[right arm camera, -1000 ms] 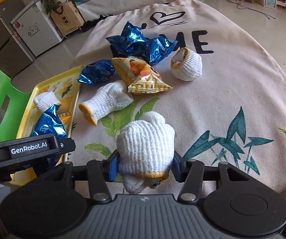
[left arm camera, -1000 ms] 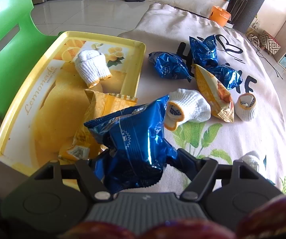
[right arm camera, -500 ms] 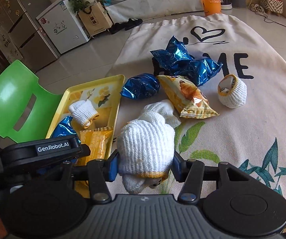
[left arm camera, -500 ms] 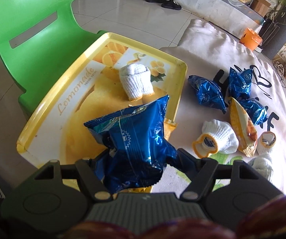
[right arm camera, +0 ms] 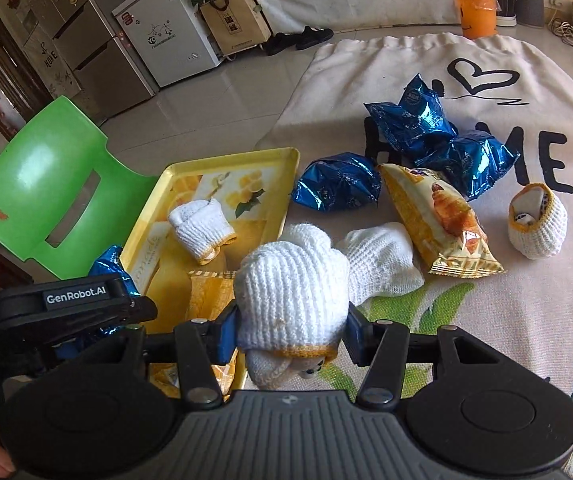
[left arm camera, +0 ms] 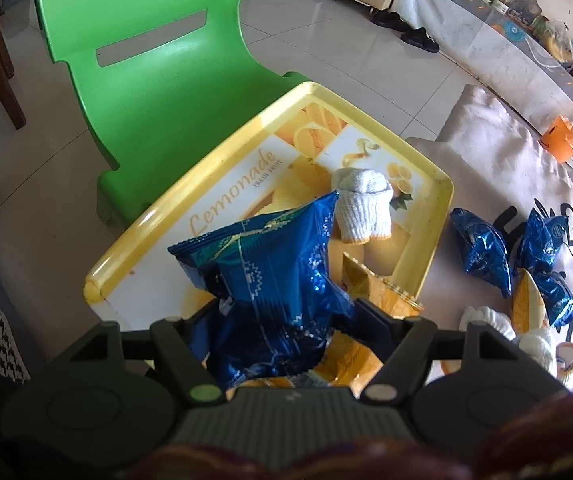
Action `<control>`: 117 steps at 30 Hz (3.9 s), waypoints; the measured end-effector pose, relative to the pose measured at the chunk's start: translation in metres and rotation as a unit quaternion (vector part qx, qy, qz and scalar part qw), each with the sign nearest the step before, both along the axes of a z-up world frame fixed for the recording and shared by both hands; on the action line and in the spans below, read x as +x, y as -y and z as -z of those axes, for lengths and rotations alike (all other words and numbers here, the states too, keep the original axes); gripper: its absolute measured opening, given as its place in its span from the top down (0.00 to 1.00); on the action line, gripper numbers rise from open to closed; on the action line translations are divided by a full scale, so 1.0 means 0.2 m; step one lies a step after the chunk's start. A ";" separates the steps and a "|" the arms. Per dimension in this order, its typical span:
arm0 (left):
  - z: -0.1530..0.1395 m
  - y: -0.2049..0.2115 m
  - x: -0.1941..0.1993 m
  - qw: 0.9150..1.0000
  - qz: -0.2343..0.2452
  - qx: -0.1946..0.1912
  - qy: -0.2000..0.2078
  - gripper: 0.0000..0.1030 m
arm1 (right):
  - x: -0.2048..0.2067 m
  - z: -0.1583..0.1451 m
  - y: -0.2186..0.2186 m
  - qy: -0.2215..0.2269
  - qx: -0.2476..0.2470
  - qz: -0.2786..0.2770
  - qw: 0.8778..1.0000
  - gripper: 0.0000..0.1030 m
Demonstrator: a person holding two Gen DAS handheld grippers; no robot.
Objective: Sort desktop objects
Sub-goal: 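Carry the glove onto the yellow tray with the right tool while the left tool carries the candy there, then open the right tool on the tray while the left tool releases the candy there, then move both open tools back from the tray toward the pile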
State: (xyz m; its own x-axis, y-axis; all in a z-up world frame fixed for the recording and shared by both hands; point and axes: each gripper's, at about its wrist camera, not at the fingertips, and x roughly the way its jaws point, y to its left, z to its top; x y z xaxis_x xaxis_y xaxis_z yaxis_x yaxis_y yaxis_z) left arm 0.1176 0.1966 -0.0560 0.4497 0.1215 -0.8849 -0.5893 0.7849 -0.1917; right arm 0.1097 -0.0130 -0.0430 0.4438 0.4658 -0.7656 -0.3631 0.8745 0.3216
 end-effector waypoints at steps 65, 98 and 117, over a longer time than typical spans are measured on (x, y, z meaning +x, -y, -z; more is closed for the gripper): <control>-0.08 0.09 0.07 0.999 0.011 0.039 0.029 0.01 | 0.17 -0.15 0.06 0.016 0.014 0.039 0.999 0.21; -0.12 0.42 0.02 0.977 0.210 0.032 0.028 0.01 | -0.10 -0.21 0.64 -0.011 -0.006 0.130 0.991 0.21; -0.15 0.40 0.50 0.969 0.246 0.014 0.030 0.01 | 0.12 -0.18 0.59 -0.026 -0.009 0.086 0.996 0.21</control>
State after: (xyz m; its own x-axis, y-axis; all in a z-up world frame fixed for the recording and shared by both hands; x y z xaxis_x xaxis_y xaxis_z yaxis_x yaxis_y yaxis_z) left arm 0.2167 0.1165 -0.0265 0.5095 -0.0965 -0.8550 -0.1313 0.9733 -0.1881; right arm 0.1346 -0.1307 -0.0073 0.4749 0.3718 -0.7977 -0.1902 0.9283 0.3195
